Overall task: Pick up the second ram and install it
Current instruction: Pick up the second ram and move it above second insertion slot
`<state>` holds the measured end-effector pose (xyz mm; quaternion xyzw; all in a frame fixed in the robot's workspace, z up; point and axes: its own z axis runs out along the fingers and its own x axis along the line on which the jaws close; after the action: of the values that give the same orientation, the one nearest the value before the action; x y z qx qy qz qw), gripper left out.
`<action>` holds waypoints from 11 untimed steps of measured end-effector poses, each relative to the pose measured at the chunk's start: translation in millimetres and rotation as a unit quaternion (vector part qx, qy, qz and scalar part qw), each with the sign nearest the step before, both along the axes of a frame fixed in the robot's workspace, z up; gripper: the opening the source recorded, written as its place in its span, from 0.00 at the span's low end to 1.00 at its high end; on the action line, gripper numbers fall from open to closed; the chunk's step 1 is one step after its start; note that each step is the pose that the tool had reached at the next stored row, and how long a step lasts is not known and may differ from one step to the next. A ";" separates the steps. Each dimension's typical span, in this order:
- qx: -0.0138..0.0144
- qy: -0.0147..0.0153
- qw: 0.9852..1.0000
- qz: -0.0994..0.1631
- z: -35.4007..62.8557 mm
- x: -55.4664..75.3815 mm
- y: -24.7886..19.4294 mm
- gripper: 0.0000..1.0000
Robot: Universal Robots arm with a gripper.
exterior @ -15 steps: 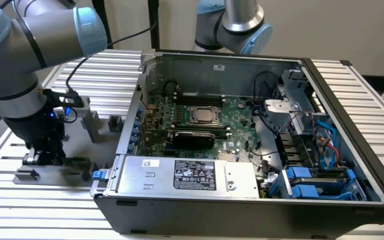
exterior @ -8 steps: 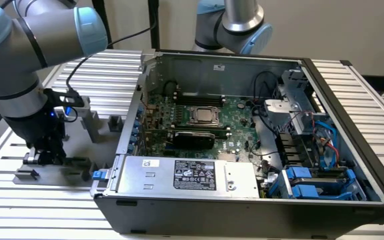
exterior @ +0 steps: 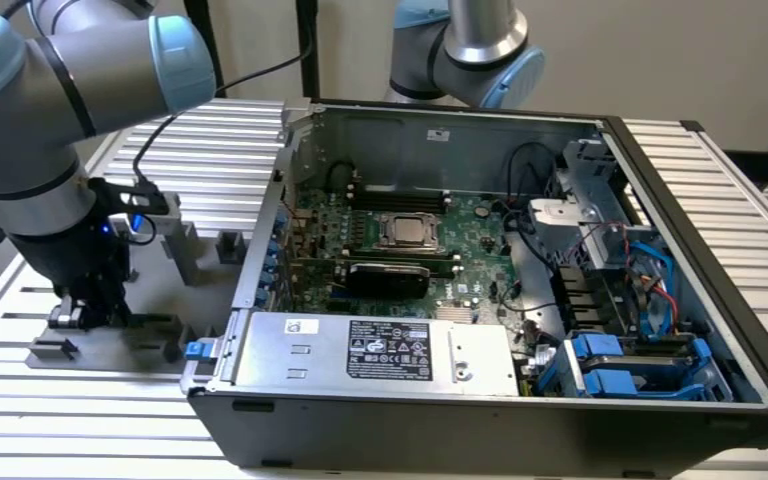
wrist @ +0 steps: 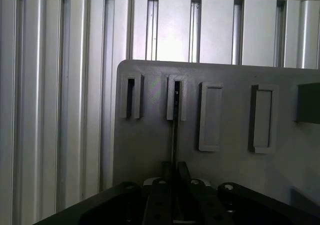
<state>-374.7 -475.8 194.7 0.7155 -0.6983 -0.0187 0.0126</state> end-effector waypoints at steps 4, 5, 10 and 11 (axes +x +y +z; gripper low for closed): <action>0.000 0.000 1.000 0.000 -0.1 0.0 0.0 0.16; 0.000 0.000 1.000 0.000 -0.1 0.0 0.0 0.16; 0.000 0.000 1.000 -0.002 -0.1 0.0 0.1 0.13; 0.000 0.000 1.000 -0.005 -0.1 0.0 0.1 0.13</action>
<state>-374.6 -475.7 194.6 0.7121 -0.7018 -0.0188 0.0124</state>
